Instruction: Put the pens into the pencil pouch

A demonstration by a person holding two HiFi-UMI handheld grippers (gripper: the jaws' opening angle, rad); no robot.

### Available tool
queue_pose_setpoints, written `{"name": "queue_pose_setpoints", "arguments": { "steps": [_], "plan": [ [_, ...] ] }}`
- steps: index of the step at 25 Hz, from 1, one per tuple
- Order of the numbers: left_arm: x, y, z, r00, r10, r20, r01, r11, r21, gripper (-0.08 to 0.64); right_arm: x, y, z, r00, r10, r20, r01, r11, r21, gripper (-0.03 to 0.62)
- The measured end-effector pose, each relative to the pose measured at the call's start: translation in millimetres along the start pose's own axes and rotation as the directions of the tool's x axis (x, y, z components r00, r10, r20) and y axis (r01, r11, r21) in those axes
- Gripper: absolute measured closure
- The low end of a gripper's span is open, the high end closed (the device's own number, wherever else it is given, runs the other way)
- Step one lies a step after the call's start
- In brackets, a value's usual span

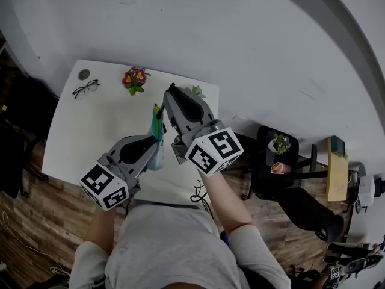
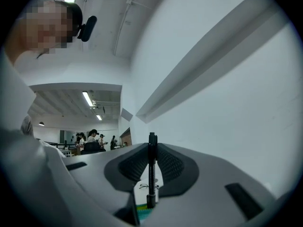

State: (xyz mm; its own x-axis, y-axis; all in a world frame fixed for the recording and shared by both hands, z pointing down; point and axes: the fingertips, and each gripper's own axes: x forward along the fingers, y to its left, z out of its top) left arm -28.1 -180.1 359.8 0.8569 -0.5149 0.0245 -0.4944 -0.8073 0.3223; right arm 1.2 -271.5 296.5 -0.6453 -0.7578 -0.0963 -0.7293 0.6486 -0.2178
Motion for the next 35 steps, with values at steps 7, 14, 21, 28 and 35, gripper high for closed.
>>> {"name": "queue_pose_setpoints", "arguments": {
  "steps": [7,14,21,28,35],
  "plan": [
    [-2,5,3,1.000,0.015,0.006,-0.015,1.000,0.019,0.505,0,6,-24,0.994,0.075,-0.084,-0.069,0.995,0.076,0.522],
    [-4,7,10,0.999,0.028,0.026,-0.028,0.999,0.030,0.505,-1,22,-49,0.967,0.164,-0.194,-0.151,0.985,0.079,0.522],
    [-5,12,12,0.998,0.048,0.035,-0.049,0.998,0.029,0.505,-2,21,-47,0.962,0.179,-0.205,-0.173,0.984,0.046,0.497],
    [-13,17,10,0.995,0.095,0.041,-0.096,0.995,0.019,0.505,-9,-16,-60,0.951,0.052,-0.304,-0.072,0.996,-0.054,0.508],
    [-27,22,3,0.985,0.168,0.039,-0.168,0.986,0.002,0.505,-25,-48,-128,0.870,-0.005,-0.492,-0.025,0.998,-0.055,0.540]
  ]
}}
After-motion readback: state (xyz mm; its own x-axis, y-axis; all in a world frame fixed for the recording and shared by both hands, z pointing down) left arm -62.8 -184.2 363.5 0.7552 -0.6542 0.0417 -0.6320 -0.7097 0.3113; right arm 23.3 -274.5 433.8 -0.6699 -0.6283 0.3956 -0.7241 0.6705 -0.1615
